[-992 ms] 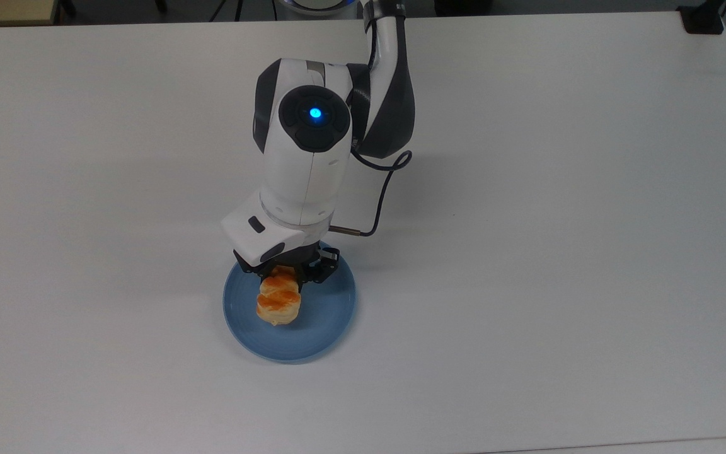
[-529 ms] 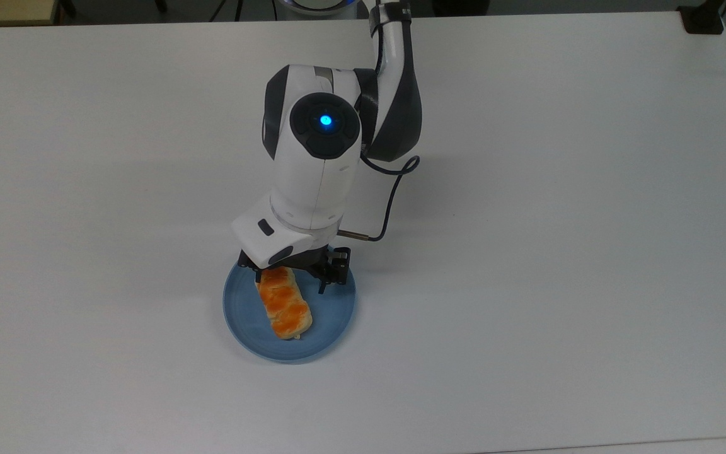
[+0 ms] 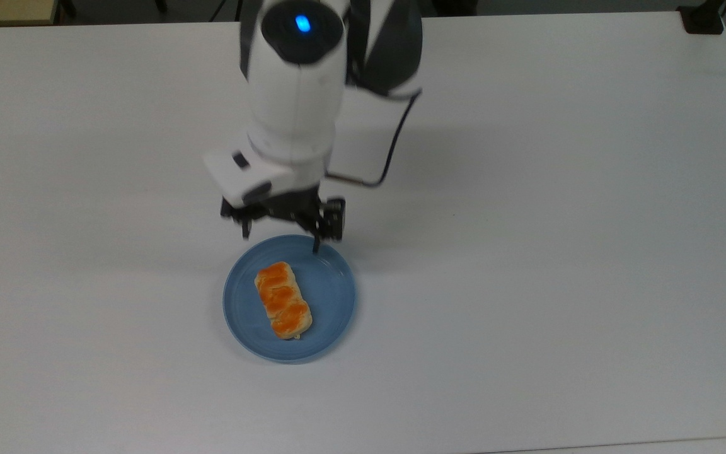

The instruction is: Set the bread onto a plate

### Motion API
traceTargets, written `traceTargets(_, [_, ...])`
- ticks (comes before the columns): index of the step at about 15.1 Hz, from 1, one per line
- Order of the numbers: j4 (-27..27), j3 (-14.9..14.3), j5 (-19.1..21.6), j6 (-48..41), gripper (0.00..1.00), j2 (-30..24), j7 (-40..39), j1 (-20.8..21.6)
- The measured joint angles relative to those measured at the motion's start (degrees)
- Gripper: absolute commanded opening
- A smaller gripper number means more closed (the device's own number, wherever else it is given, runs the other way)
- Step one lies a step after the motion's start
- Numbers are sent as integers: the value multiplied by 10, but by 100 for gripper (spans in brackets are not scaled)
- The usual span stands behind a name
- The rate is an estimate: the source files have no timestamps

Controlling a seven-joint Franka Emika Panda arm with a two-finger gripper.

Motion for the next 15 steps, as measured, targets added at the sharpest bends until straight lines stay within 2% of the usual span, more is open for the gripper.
traceTargets(3, [-46,53,0,-80,100,-100,0,-54])
traceTargets(7, [-98,74,0,-165,100,-207,0,-87])
traceTargets(10, [-138,95,0,-171,100,-254,-5,-105])
traceTargets(15, [-179,119,0,-191,100,-294,-5,-116])
